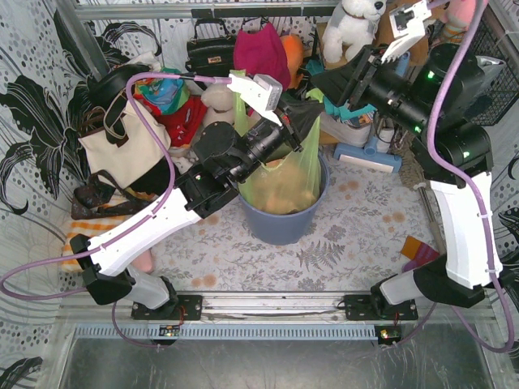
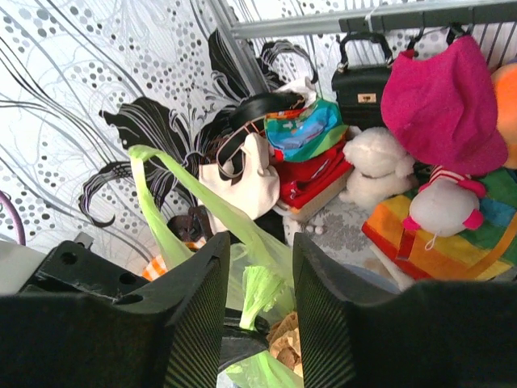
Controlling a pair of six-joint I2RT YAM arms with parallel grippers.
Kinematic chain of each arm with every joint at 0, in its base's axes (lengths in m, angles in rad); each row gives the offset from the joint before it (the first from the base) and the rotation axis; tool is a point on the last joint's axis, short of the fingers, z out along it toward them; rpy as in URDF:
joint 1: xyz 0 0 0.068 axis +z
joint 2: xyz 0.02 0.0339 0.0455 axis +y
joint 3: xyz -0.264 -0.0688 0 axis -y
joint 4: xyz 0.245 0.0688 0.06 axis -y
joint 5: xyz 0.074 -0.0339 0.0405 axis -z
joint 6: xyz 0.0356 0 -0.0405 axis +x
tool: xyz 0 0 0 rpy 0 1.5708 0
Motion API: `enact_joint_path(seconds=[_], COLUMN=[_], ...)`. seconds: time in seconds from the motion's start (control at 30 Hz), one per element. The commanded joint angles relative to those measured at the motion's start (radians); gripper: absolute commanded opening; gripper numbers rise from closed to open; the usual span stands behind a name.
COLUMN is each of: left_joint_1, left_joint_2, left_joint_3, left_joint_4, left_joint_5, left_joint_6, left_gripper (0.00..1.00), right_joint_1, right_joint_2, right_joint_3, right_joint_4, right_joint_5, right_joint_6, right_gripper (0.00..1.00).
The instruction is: Tie the trash bag
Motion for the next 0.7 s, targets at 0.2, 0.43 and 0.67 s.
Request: enact_joint_path(seconds=[0.2,0.43,0.67], left_joint_1=[0.007,0.007,0.007], left_joint_2=[-0.014,-0.024,-0.024], left_joint_3=[0.003,-0.007,-0.009], left_joint_4=[0.031,0.039,0.049], left_joint_5=[0.015,0.005,0.005], left_joint_6=[0.015,0.013,0.012], left_gripper=[0.07,0.08,0.08], right_joint_1=[0.000,0.000,0.000], right_joint_2=[-0.022,-0.024,-0.032], right_joint_3=[0.010,0.018,-0.015], right_joint_4=[-0.055,-0.098,-0.066], right_joint_5=[0.017,0.048,-0.041], right_joint_6=[-0.002,0.019,0.074], right_gripper=[0.36,0.35,0.30])
